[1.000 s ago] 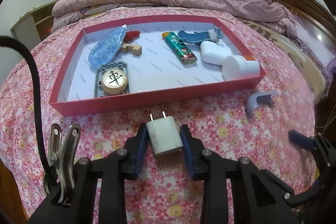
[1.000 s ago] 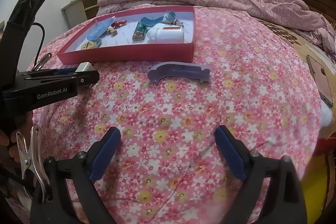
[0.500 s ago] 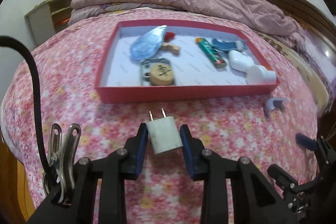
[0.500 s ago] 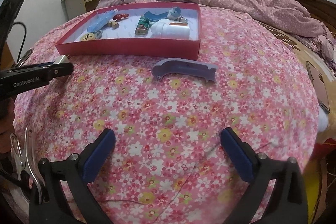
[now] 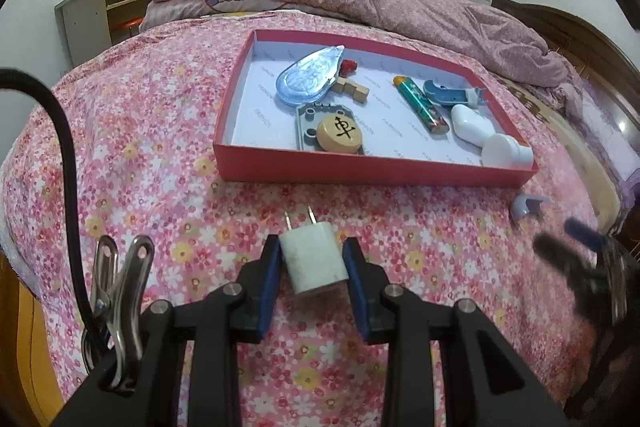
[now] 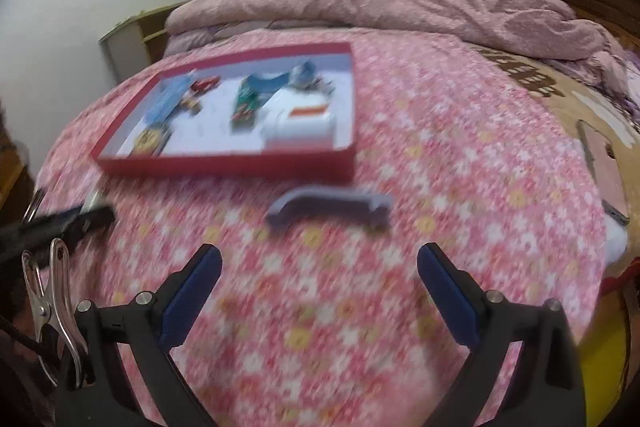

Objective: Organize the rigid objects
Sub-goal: 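Grasp the lavender curved piece with the right gripper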

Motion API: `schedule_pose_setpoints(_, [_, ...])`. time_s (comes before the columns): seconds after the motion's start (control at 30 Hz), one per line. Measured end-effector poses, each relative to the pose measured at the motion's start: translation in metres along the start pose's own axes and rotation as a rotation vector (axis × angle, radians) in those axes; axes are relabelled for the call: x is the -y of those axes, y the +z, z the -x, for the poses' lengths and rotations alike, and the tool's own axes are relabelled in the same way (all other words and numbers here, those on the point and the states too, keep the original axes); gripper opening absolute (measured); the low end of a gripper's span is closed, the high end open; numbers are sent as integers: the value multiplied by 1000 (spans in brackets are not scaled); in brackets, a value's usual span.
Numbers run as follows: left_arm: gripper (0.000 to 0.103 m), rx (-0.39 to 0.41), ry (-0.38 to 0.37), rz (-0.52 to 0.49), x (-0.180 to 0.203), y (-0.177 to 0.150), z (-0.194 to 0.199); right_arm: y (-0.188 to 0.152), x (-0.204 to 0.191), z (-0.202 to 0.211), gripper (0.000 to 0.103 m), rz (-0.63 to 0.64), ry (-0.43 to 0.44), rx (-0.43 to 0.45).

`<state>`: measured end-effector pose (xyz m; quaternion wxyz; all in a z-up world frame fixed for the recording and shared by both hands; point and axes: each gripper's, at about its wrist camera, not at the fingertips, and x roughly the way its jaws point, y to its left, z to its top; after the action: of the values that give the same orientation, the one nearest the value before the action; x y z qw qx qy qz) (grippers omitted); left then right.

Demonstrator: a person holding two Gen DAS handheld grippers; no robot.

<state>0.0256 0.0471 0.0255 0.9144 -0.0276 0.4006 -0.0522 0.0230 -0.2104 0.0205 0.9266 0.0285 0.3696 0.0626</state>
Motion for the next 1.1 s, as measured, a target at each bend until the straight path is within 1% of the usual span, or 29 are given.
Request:
schedule_pose_setpoints(0.07, [33, 3, -8, 6, -1, 0, 1, 7, 1, -5, 100, -12, -14, 2])
schedule_pose_setpoints(0.17, [33, -2, -15, 16, -4, 0, -1, 14, 1, -12, 100, -18, -1, -8])
schedule_pose_setpoints(0.27, [33, -4, -22, 23, -7, -2, -3, 18, -4, -19, 100, -7, -23, -9])
schedule_pose_setpoints(0.47, [33, 5, -25, 16, -7, -2, -2, 16, -6, -31, 100, -7, -50, -16])
schedule_pose_setpoints(0.53, [33, 8, -23, 13, -6, -2, -3, 13, -5, -35, 100, -12, -45, -32])
schedule_pose_setpoints(0.73, [32, 13, -10, 1, -3, -4, -3, 11, -2, -35, 99, -24, -32, -17])
schedule_pose_setpoints(0.8, [32, 15, -5, -3, -2, -4, -4, 10, -2, -35, 97, -23, -41, -15])
schedule_pose_setpoints(0.9, [32, 15, 3, -9, 0, -4, -5, 8, -3, -34, 91, -19, -67, -10])
schedule_pose_setpoints(0.97, [32, 10, 2, -3, 0, -4, -5, 8, 0, -32, 82, -28, -80, -2])
schedule_pose_setpoints(1.03, [32, 4, -6, 7, -1, -2, -5, 8, 3, -30, 76, -41, -90, 6])
schedule_pose_setpoints(1.1, [29, -1, -12, 17, -4, -1, -5, 7, 6, -29, 76, -53, -73, 13])
